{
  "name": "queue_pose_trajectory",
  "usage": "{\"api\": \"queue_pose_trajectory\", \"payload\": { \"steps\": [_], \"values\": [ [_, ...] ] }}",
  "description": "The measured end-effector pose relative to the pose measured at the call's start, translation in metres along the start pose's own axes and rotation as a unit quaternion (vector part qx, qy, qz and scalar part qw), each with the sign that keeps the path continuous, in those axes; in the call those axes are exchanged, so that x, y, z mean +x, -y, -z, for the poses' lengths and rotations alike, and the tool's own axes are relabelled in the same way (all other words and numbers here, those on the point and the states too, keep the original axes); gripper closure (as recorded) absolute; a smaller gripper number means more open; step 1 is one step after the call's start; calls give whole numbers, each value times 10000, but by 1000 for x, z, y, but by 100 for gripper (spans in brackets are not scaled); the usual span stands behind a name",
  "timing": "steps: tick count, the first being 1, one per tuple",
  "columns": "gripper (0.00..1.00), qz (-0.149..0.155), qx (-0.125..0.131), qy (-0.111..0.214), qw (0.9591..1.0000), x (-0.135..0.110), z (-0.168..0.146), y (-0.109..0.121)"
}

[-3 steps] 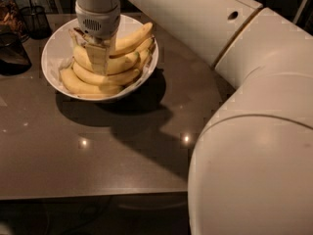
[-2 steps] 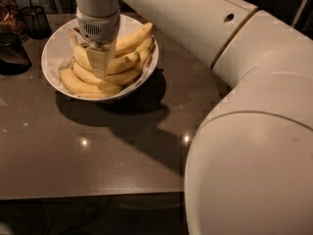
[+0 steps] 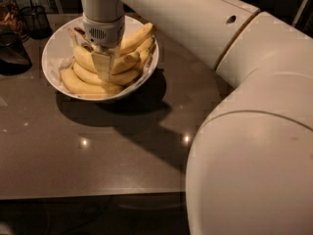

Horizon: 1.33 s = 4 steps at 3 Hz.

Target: Pick banana from white bowl

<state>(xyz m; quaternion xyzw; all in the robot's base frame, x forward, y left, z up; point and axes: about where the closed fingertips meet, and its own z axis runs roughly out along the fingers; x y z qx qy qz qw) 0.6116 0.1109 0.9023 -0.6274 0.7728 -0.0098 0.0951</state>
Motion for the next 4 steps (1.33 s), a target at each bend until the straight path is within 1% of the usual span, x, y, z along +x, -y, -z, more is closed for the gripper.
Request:
{"api": "queue_pose_trajectory", "payload": {
  "steps": [1,2,3,4],
  "values": [
    [87,-48,68,23,10000,5,2,1],
    [100,-48,68,23,10000,4,3,1],
    [100,-48,68,25,10000,4,3,1],
    [100,23,33,216,9998,2,18,-3]
  ]
}}
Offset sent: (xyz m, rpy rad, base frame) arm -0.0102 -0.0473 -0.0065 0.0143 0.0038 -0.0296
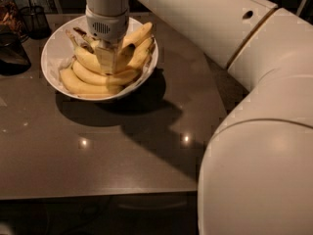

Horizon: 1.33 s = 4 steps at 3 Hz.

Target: Pick banana from white bowl

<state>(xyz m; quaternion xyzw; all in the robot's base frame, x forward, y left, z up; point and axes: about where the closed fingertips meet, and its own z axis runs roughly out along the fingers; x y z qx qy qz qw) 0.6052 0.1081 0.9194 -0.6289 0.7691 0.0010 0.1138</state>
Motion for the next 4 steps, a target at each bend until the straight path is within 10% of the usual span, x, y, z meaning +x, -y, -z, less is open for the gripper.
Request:
{"api": "queue_pose_trajectory", "payload": {
  "steps": [4],
  "values": [
    [100,485,5,968,9941,-5,67,-33]
  ]
}}
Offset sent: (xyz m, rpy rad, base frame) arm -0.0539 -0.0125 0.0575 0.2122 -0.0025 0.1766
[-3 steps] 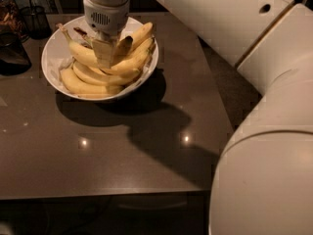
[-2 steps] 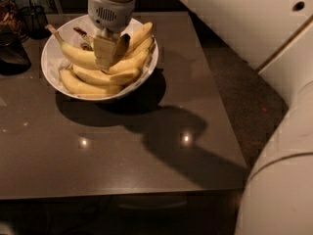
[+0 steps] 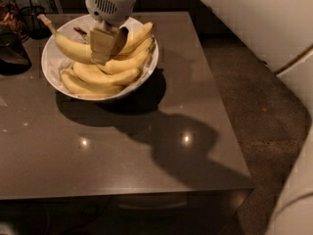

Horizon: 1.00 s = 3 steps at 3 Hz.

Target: Pick banana from white bowl

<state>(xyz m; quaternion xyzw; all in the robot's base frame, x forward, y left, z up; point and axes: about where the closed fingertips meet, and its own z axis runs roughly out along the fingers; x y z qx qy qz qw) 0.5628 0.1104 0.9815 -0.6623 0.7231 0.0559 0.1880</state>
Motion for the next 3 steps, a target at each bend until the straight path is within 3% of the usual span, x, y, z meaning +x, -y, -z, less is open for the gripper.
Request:
{"api": "queue_pose_trajectory", "payload": {
  "steps": [2,3],
  "values": [
    [100,-175,318,440,9984,3,53,-54],
    [100,-393,338,438,9977,9,68,-85]
  ]
}}
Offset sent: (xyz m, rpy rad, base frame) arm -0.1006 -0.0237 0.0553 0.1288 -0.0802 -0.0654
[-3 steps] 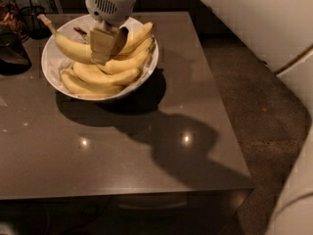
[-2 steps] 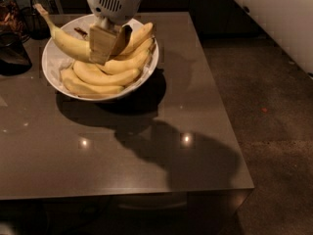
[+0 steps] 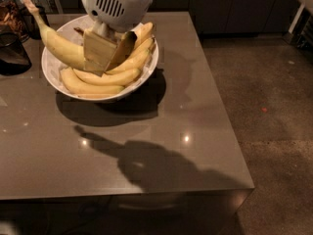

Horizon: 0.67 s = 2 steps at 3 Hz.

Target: Pick banana from white bowl

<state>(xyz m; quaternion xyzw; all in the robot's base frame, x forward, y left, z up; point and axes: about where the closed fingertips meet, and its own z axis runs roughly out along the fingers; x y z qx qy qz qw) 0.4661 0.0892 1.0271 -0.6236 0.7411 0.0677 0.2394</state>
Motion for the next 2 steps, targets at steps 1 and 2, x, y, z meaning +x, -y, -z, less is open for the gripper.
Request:
{"api": "queue_pose_trajectory", "payload": {
  "steps": [1,2],
  "values": [
    [100,-272,70,-164,9995,13,11,-21],
    [100,-262,103,-131,9995,11,15,-23]
  ]
}}
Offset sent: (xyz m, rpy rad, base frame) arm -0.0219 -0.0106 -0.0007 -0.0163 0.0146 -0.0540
